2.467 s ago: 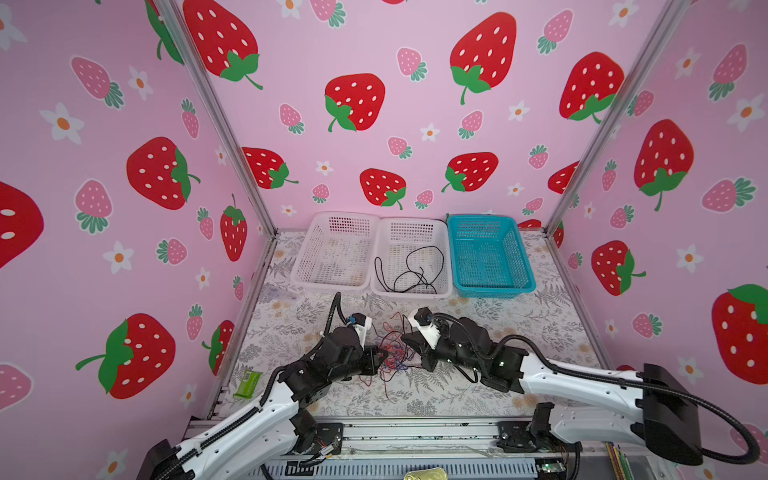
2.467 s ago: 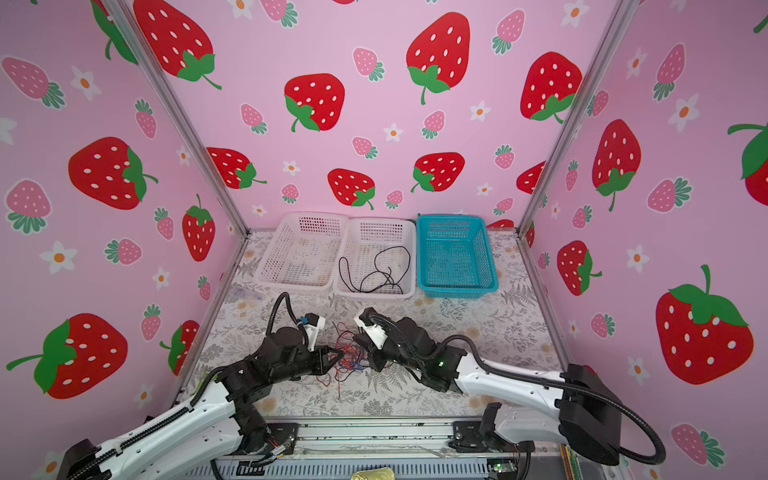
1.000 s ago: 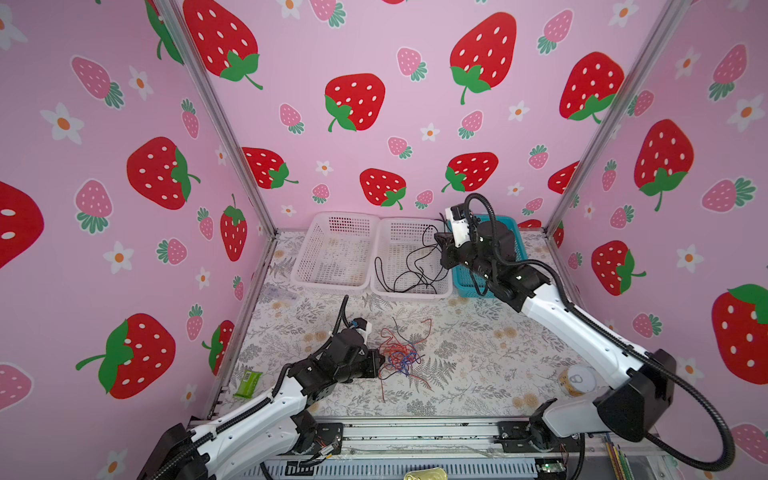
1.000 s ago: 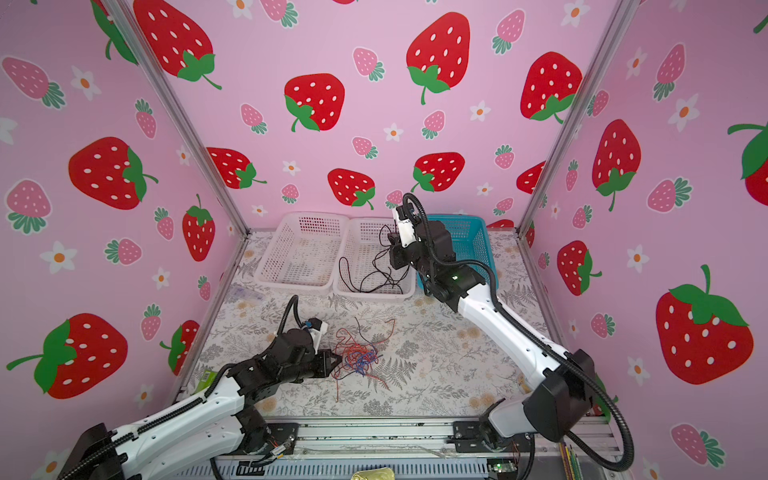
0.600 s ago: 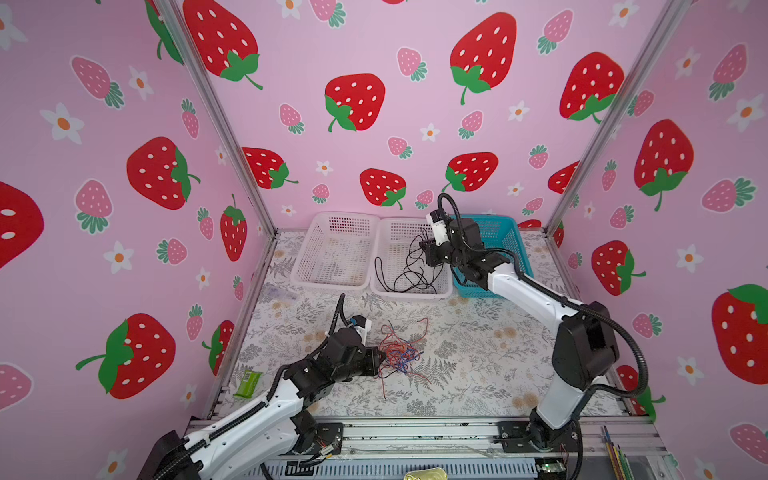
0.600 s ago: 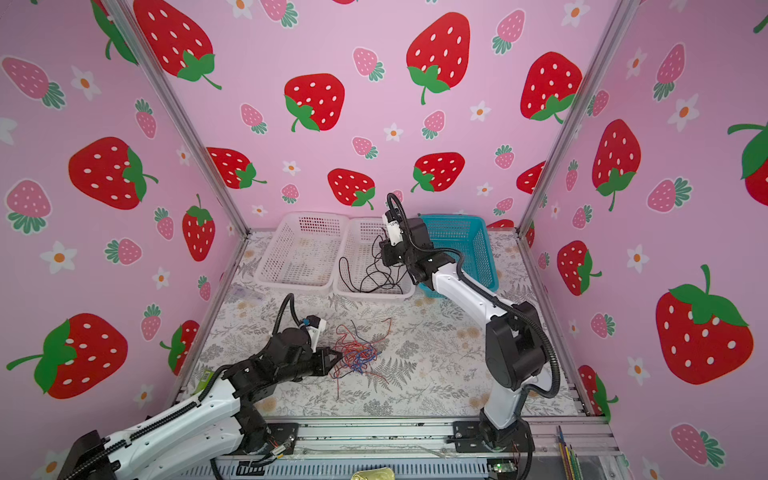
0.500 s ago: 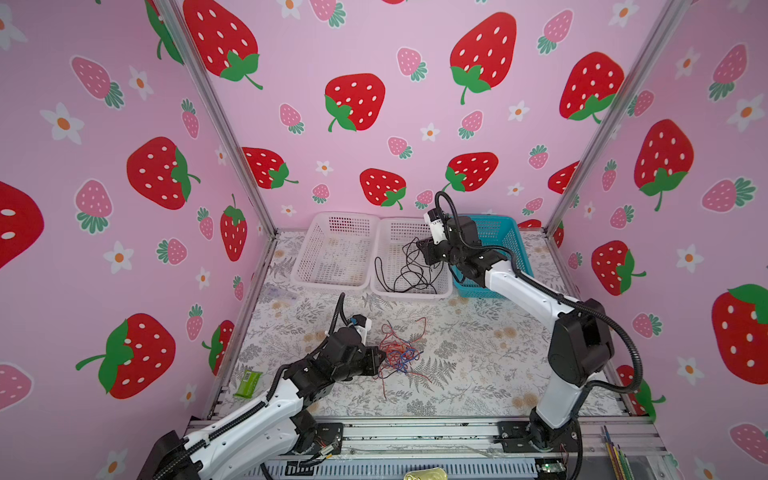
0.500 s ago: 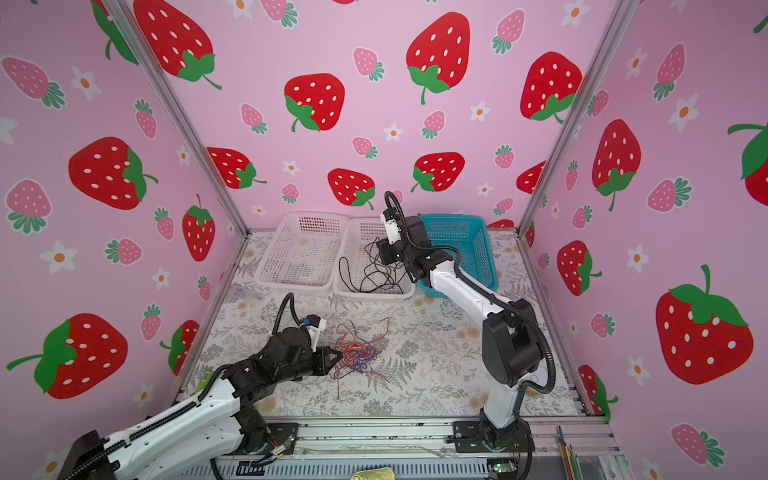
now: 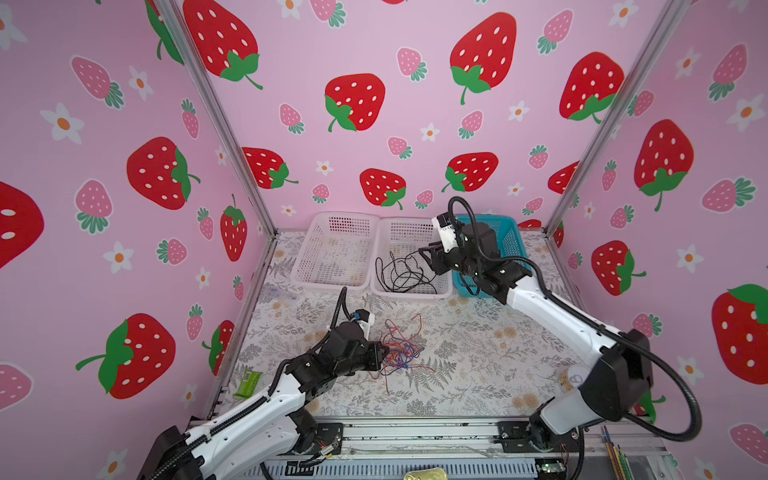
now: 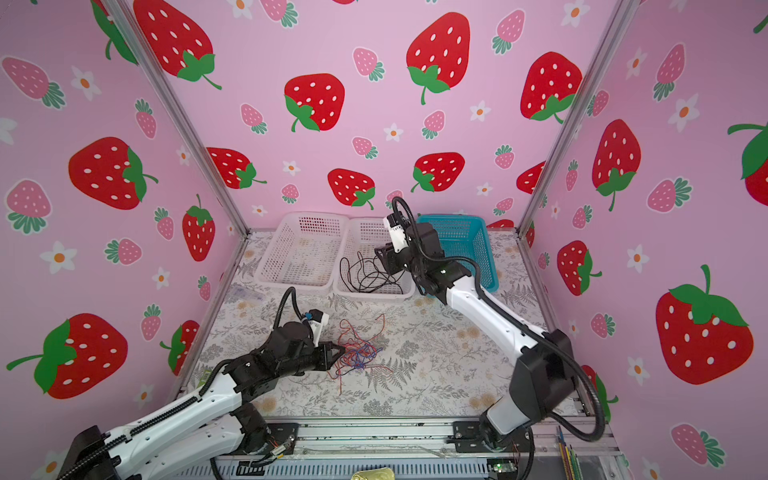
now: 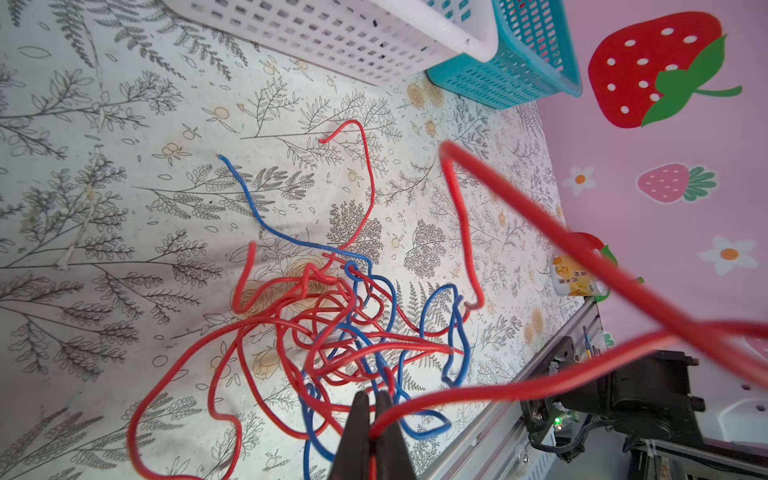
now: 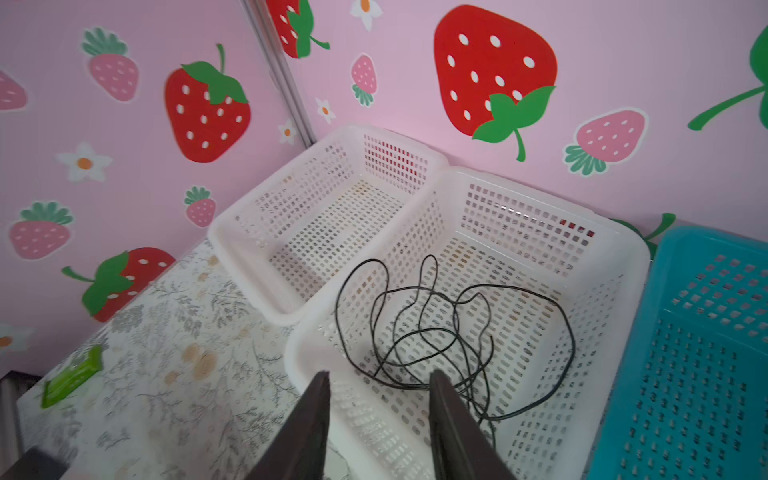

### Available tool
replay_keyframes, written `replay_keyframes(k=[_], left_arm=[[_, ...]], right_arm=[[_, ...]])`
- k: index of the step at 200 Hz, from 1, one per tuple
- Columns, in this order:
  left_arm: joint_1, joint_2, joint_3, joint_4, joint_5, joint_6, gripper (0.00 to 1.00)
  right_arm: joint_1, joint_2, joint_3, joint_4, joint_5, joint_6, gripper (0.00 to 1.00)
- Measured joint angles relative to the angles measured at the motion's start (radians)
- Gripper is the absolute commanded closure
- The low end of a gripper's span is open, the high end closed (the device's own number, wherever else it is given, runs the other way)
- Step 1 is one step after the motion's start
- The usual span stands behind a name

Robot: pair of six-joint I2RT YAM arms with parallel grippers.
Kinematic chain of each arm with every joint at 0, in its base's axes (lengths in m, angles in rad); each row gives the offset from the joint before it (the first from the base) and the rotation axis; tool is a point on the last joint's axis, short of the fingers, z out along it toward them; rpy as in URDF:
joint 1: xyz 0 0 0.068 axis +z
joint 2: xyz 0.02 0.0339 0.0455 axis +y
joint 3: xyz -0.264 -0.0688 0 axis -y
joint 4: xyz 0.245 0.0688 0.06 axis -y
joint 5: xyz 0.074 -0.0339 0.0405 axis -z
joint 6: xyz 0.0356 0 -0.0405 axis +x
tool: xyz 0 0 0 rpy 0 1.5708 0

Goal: Untangle the cables
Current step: 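Bring the right gripper back to the tangle held by the left gripper, then grasp a red wire from the tangle with the right gripper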

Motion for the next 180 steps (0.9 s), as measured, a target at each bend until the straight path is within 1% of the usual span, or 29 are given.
replay_keyframes(k=[17,36,54,71,98,135,164,180], left_arm=[[0.000,-0.006,0.007,0.000,0.000,0.003,1.00],[0.001,-0.013,0.015,-0.001,0.009,0.006,1.00],[0.001,-0.015,0.027,0.000,0.021,0.012,1.00],[0.001,-0.021,0.035,0.000,0.033,0.019,1.00],[0.001,-0.035,0.039,0.003,0.050,0.029,1.00],[0.001,-0.037,0.048,0.006,0.068,0.030,1.00],[0.001,-0.031,0.052,0.015,0.079,0.030,1.00],[0.001,-0.032,0.052,0.018,0.080,0.030,1.00]], right_arm=[[0.054,-0.129,-0.164,0.060,-0.056,0.000,0.57],[0.116,-0.219,-0.326,0.131,-0.108,-0.001,0.57],[0.155,-0.258,-0.449,0.174,-0.134,-0.005,0.57],[0.165,-0.259,-0.525,0.200,-0.151,-0.008,0.58],[0.196,-0.254,-0.590,0.248,-0.155,-0.020,0.58],[0.249,-0.232,-0.602,0.347,-0.158,-0.034,0.59],[0.275,-0.175,-0.602,0.399,-0.152,-0.050,0.63],[0.280,-0.146,-0.602,0.410,-0.144,-0.053,0.68]])
